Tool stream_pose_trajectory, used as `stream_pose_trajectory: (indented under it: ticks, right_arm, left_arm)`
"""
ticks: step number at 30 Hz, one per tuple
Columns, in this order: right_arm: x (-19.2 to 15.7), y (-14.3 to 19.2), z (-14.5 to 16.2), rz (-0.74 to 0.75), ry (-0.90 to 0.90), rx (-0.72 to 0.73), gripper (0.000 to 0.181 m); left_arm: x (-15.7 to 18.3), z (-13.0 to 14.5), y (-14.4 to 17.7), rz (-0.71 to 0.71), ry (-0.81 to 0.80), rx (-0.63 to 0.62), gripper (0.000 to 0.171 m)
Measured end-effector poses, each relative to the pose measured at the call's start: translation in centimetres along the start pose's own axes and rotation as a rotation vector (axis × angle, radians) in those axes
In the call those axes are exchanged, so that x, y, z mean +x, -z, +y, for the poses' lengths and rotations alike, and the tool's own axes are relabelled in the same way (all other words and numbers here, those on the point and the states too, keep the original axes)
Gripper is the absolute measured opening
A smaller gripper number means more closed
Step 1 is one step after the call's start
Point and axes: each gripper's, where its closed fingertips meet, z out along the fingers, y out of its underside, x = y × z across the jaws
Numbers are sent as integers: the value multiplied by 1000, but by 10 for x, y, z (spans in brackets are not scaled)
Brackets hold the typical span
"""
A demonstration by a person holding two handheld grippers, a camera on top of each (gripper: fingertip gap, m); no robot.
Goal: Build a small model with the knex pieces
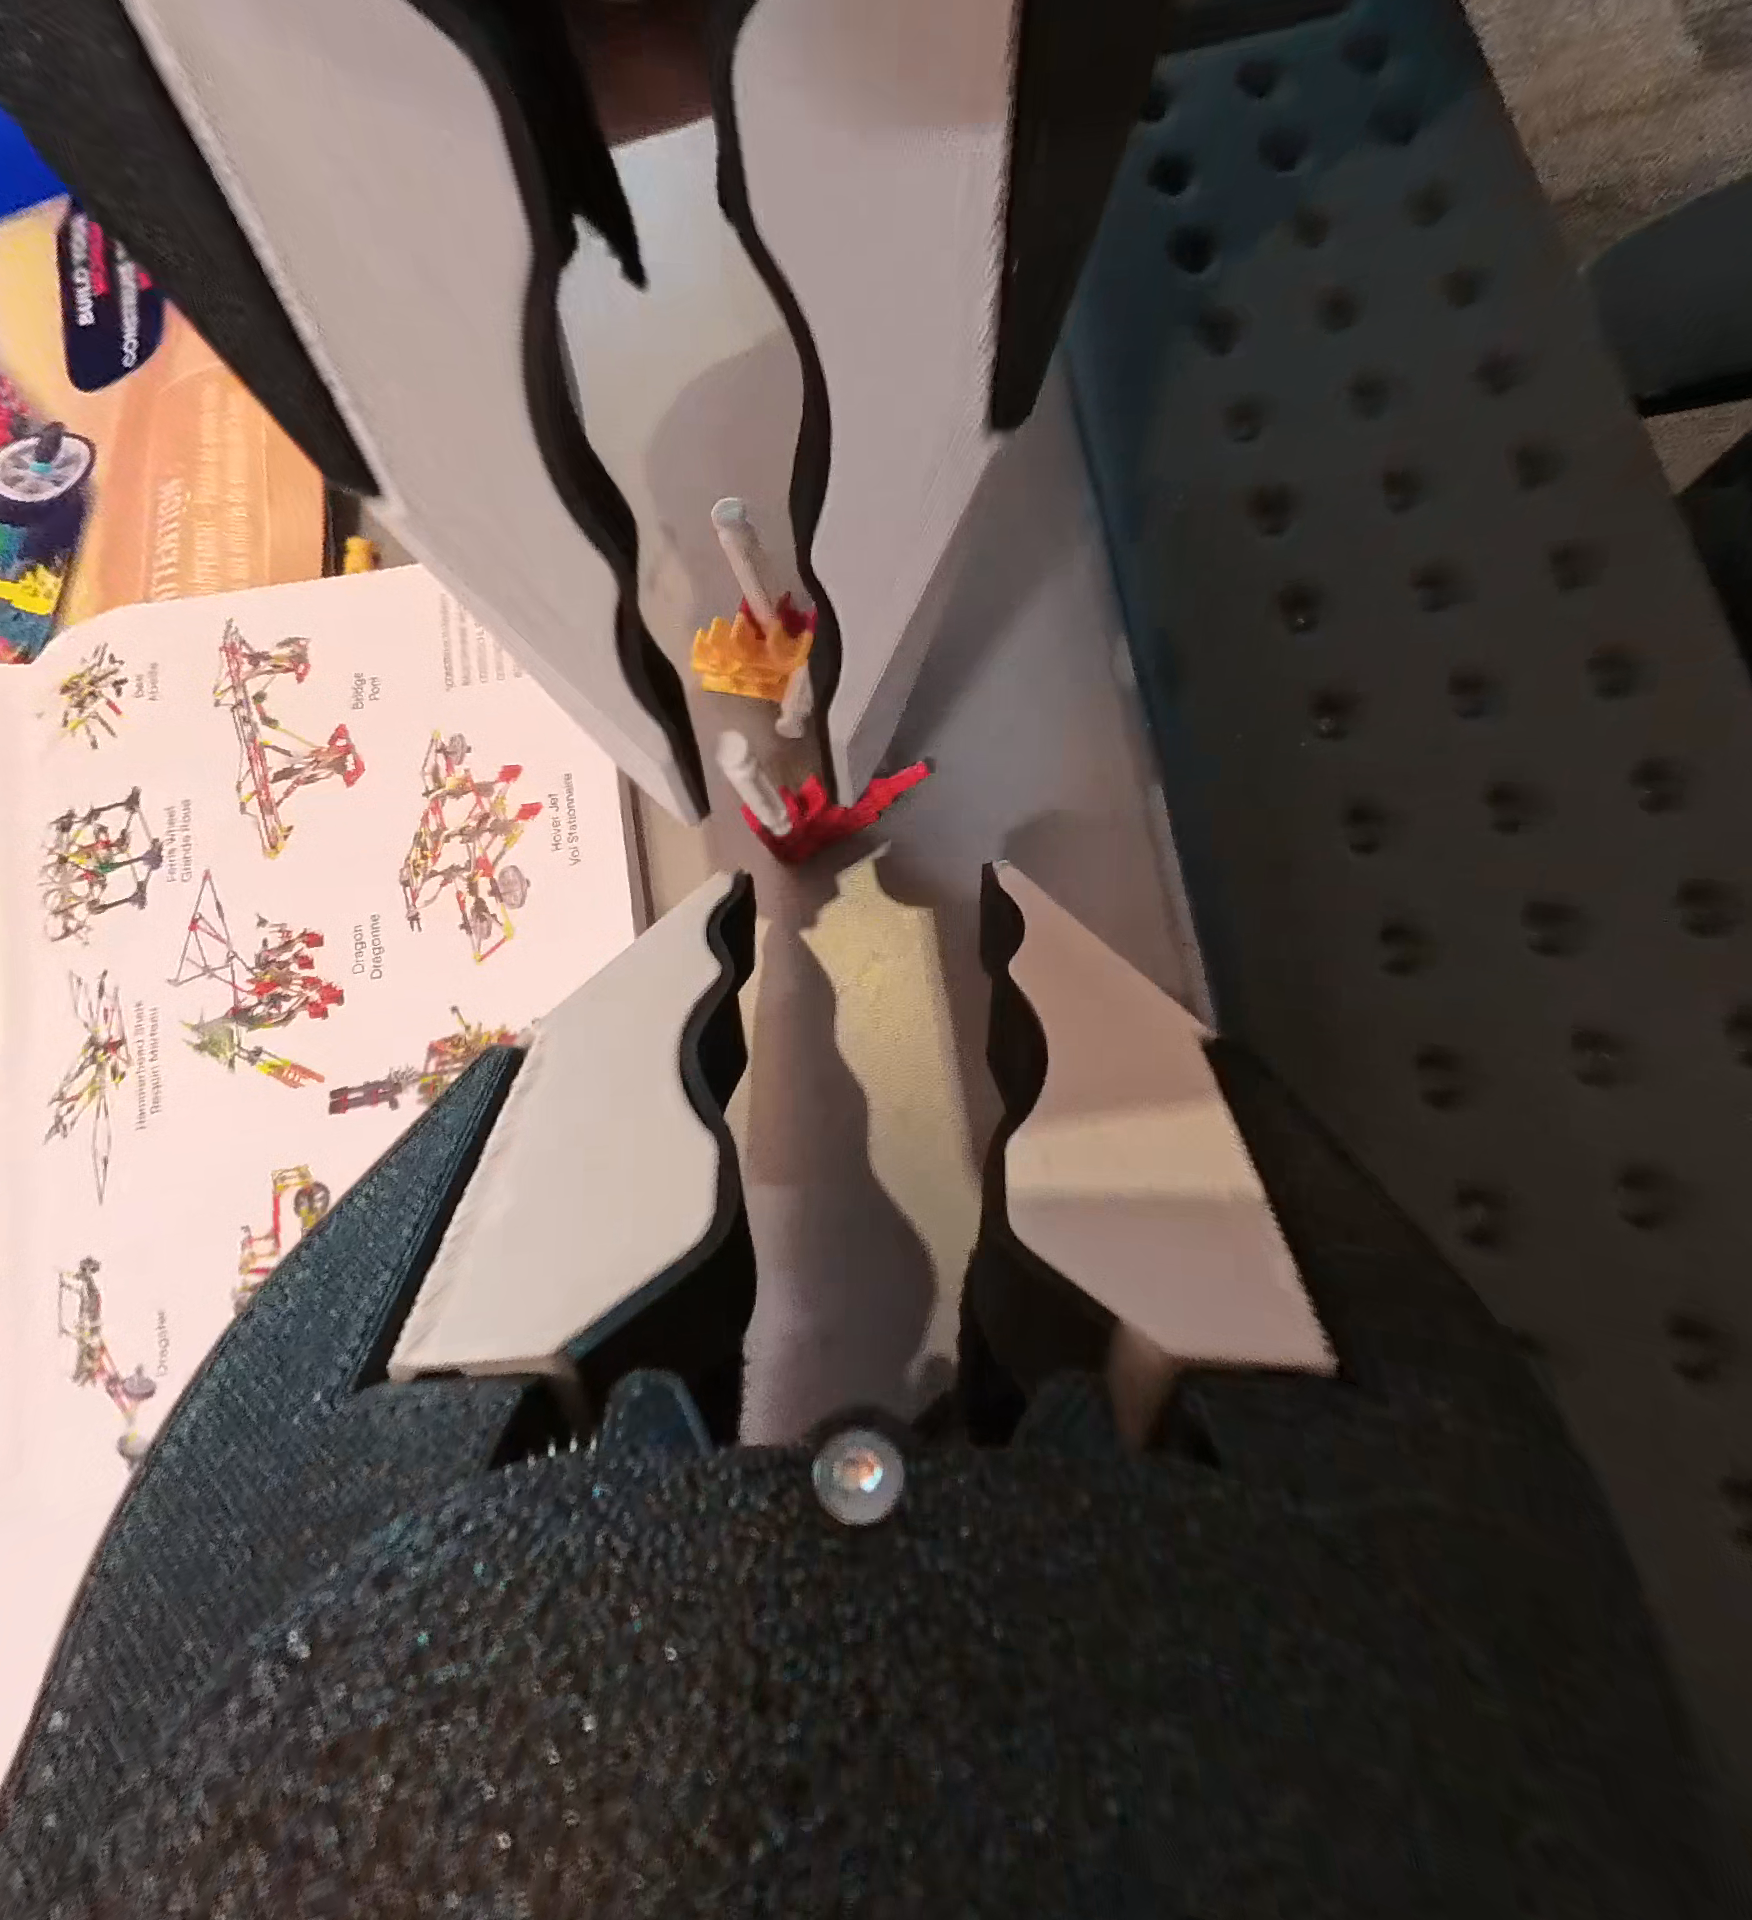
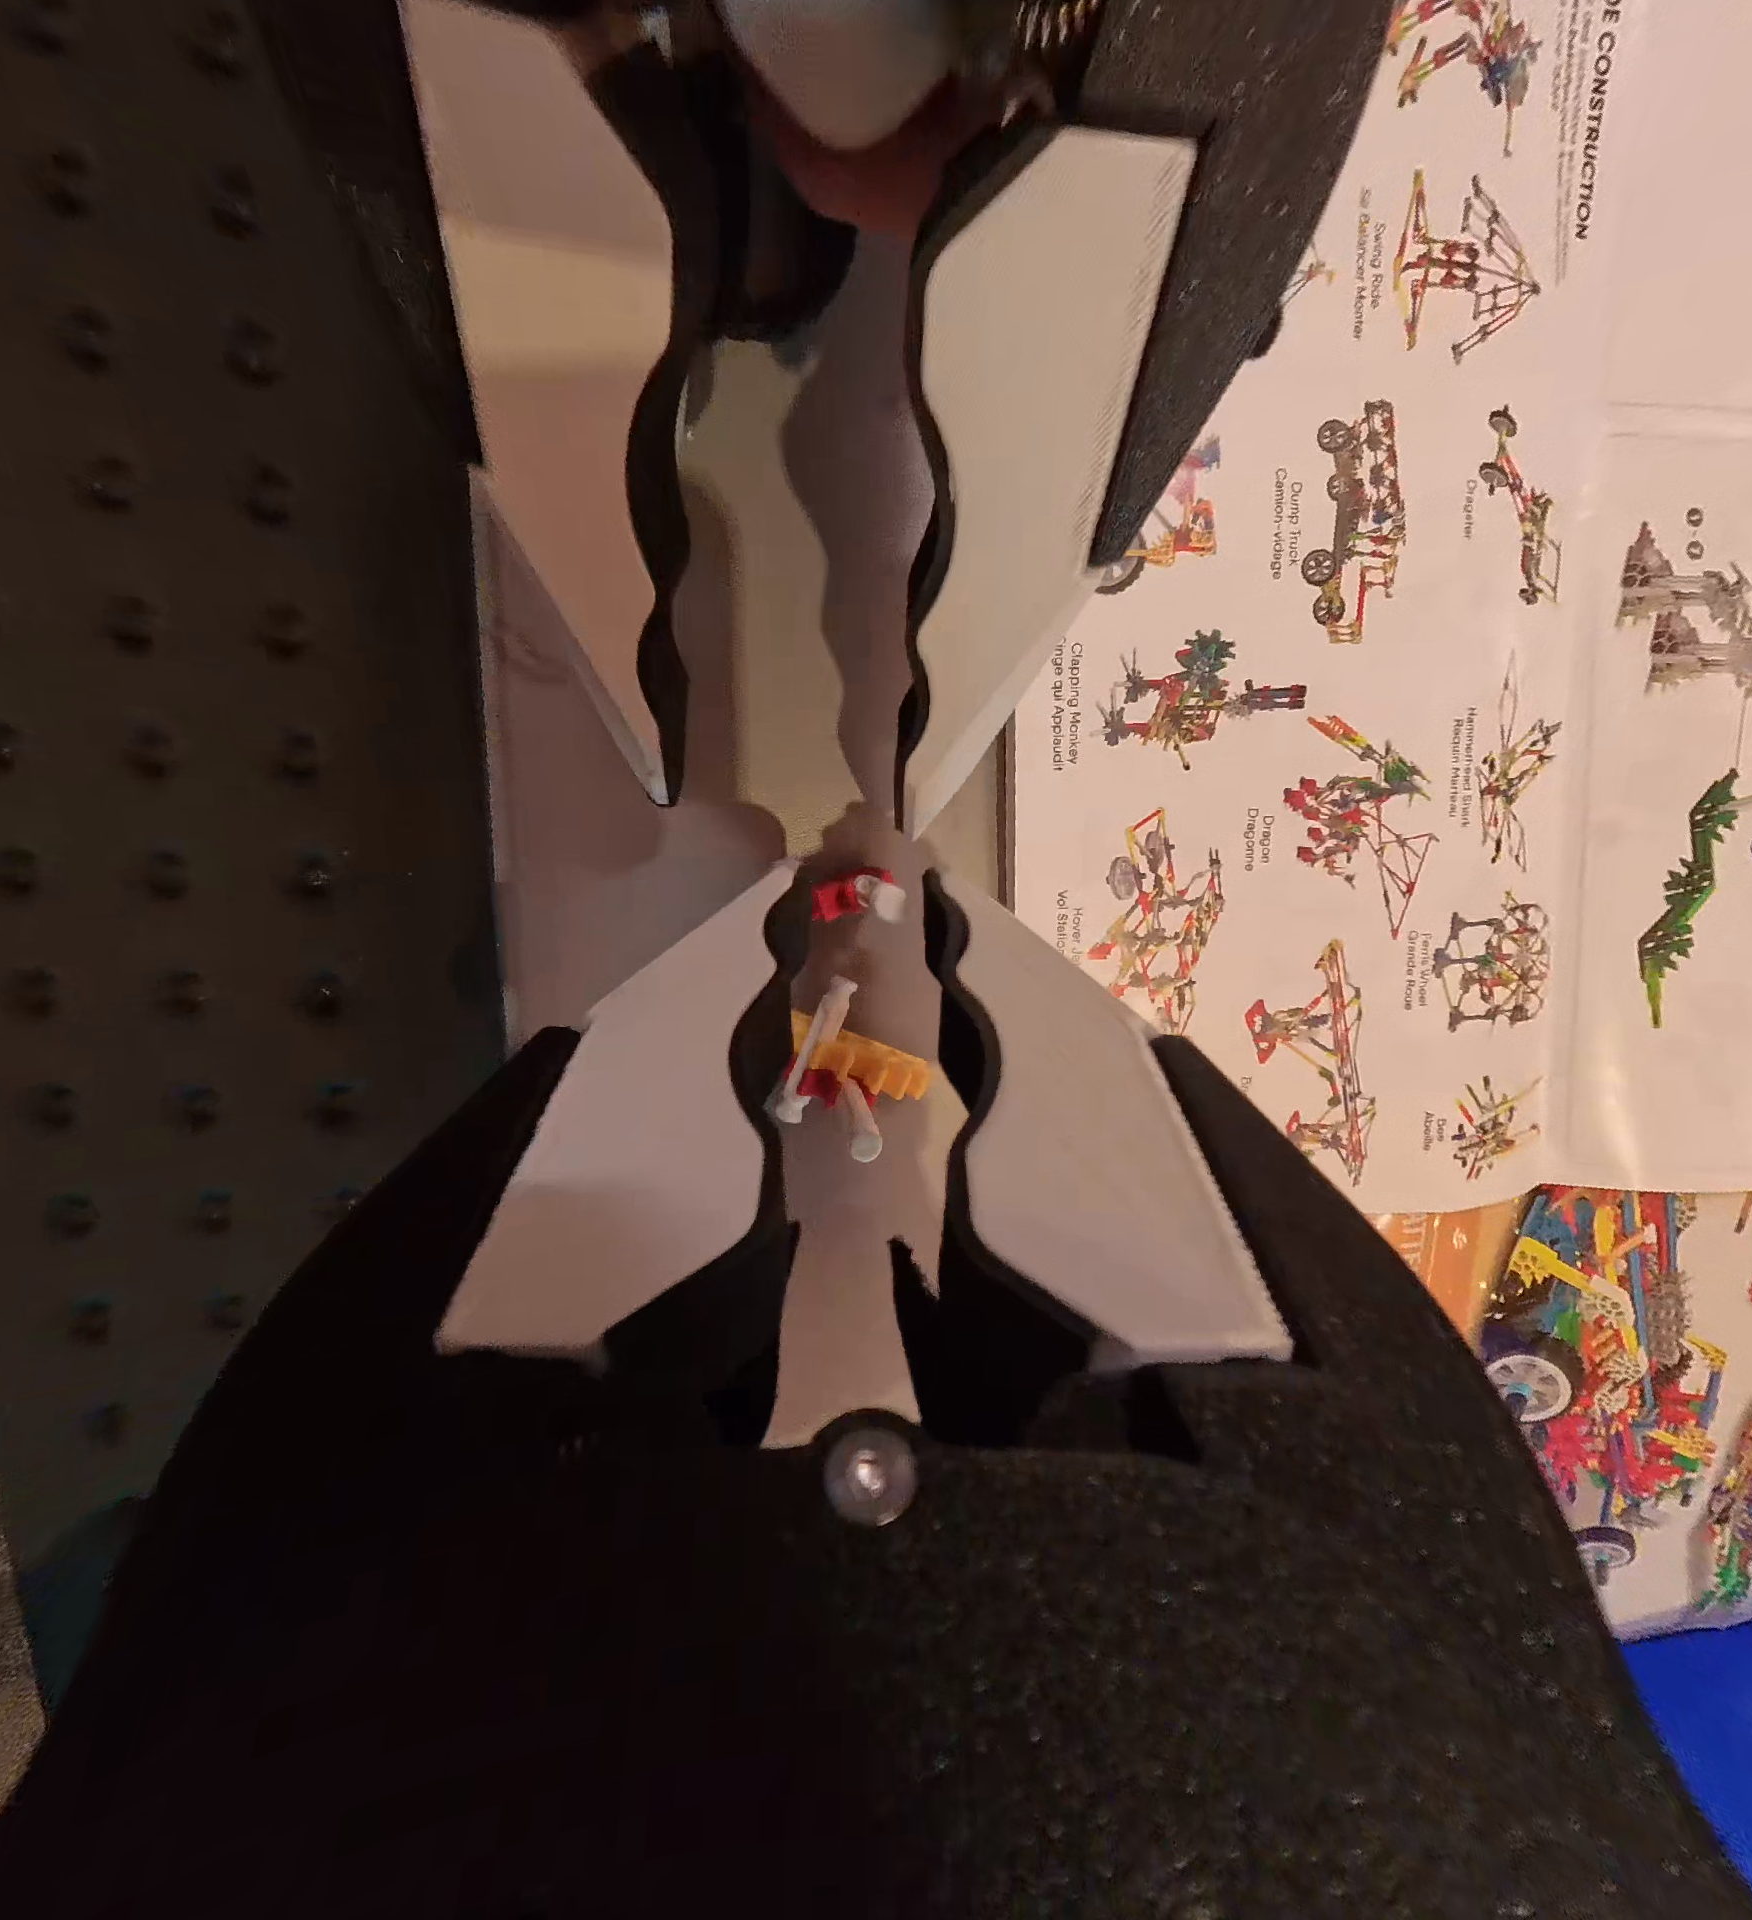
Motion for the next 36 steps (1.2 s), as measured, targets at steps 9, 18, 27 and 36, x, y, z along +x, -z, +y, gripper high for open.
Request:
stream_pose_trajectory:
  ticks: [9,18,27,36]
  right_arm:
    - [7,36,31,116,-189,75,30]
    - [1,13,42,127,-291,106,11]
    - [-1,18,43,122,-257,121,6]
    - [-7,19,28,87,-147,149,6]
  left_arm:
    - [-8,-4,-1,-61,-20,-1,41]
    - [-10,4,-9,-87,-32,-65,37]
    - [-14,7,-9,-111,-39,-91,36]
    - [-15,8,-9,-116,-39,-95,31]
